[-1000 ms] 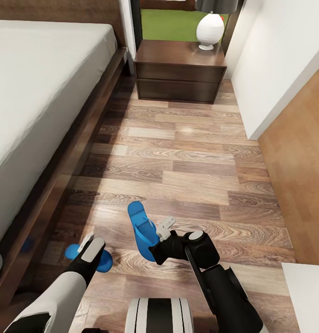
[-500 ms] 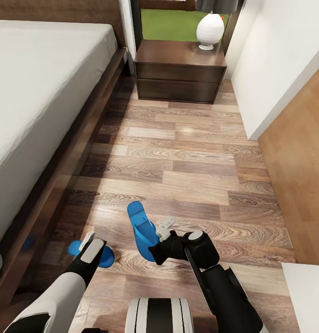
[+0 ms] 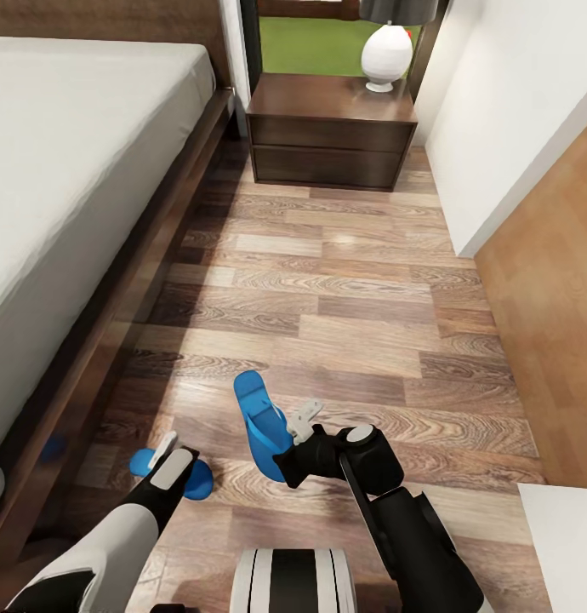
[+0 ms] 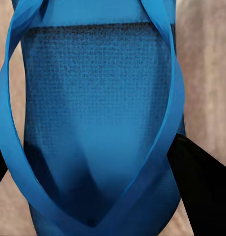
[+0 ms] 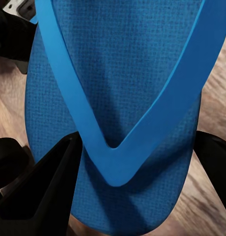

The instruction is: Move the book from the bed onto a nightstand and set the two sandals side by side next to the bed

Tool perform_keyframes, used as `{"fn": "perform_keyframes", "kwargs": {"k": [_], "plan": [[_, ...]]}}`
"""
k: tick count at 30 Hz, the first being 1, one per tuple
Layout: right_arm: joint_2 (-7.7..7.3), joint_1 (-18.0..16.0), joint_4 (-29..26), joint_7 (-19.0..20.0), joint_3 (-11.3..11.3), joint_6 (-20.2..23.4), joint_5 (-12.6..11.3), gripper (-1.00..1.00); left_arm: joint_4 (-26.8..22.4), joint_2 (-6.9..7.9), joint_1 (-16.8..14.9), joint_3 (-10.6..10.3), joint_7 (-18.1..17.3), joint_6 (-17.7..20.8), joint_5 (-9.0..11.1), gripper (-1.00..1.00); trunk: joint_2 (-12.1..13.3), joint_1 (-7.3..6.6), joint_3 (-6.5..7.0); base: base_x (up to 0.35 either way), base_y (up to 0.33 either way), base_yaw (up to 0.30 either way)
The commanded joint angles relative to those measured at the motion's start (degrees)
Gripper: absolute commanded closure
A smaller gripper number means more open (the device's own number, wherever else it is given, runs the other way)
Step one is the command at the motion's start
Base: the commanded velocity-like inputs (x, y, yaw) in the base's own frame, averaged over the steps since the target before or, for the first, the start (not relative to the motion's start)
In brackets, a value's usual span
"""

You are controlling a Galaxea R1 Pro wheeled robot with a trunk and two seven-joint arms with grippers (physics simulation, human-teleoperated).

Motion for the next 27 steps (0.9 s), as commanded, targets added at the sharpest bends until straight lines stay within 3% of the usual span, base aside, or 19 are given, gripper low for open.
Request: {"fn": "perform_keyframes", "kwargs": {"k": [1, 2, 18, 24, 27], "plan": [[0.02, 0.0, -0.1, 0.6, 0.0, 0.2, 0.5, 1.0, 0.0, -0.01, 0.0, 0.0, 0.1, -0.4, 0.6, 1.0, 0.0, -0.01, -0.03, 0.0, 0.0, 0.0], [0.02, 0.0, -0.1, 0.6, 0.0, 0.2, 0.5, 1.0, 0.1, 0.03, -0.1, 0.0, 0.0, -0.4, 0.6, -1.0, 0.0, -0.01, -0.03, 0.0, 0.0, 0.0], [0.02, 0.0, -0.1, 0.6, 0.0, 0.2, 0.5, 1.0, -0.5, -0.08, 0.0, 0.0, 0.1, -0.4, 0.5, -1.0, 0.0, -0.01, -0.03, 0.0, 0.0, 0.0], [0.02, 0.0, 0.0, 0.6, -0.5, 0.2, 0.5, 1.0, -9.0, -0.95, 3.8, -0.7, 5.2, 0.3, -0.1, -1.0, 0.0, -0.01, -0.03, 0.0, 0.0, 0.0], [0.02, 0.0, 0.0, 0.6, -0.7, 0.2, 0.5, 1.0, -17.1, -1.78, 8.0, -0.9, 8.8, 1.7, -0.2, -1.0, 0.0, -0.01, -0.03, 0.0, 0.0, 0.0]]}}
